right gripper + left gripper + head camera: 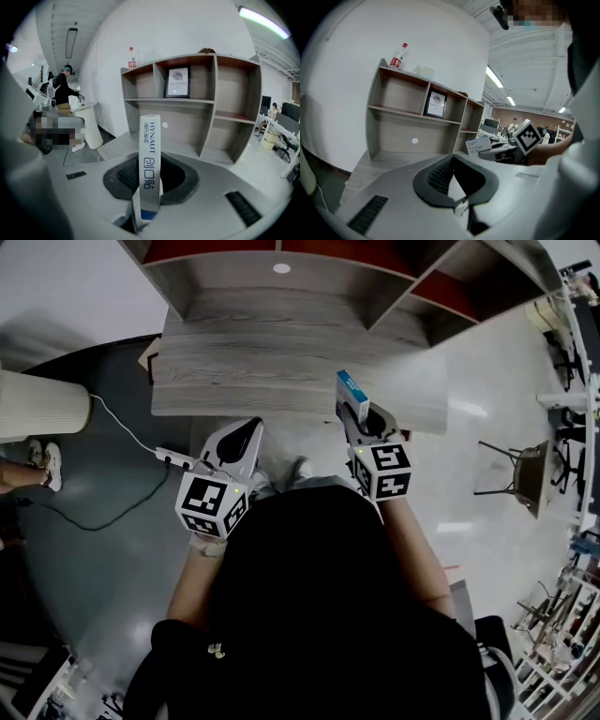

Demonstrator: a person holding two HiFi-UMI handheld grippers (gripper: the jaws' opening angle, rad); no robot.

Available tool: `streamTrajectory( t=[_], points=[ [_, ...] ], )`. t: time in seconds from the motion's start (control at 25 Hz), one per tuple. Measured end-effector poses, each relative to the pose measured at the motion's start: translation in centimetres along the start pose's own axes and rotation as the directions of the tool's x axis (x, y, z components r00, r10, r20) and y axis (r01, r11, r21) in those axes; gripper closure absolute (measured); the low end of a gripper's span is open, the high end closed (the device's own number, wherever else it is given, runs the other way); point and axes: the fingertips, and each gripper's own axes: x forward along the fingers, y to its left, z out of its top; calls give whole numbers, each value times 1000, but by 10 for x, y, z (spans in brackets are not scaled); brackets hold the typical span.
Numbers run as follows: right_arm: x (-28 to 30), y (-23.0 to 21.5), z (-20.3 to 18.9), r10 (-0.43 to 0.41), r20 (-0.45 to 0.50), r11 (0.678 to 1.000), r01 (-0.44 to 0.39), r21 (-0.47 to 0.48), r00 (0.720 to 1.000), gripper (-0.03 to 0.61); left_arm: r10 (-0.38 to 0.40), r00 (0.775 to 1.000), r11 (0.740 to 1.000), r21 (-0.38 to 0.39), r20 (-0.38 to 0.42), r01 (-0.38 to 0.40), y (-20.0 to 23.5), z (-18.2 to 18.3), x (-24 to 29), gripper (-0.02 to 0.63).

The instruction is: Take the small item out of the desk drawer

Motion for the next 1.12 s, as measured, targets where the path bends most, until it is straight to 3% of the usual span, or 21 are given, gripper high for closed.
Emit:
streamTrajectory(
  t=[0.2,0.44,1.12],
  points=[
    [-17,12,42,53,146,998,-47,-42,988,512,15,999,999,37,43,-16,4,18,-3,604],
    [-41,31,85,120,287,989,-91,-113,950,512,29,996,998,54,87,-34,10,35,-15,604],
    [-87,66,133,248,448,965,-176,-196,859,512,-6,991,994,112,131,-9,0,58,-33,604]
  ],
)
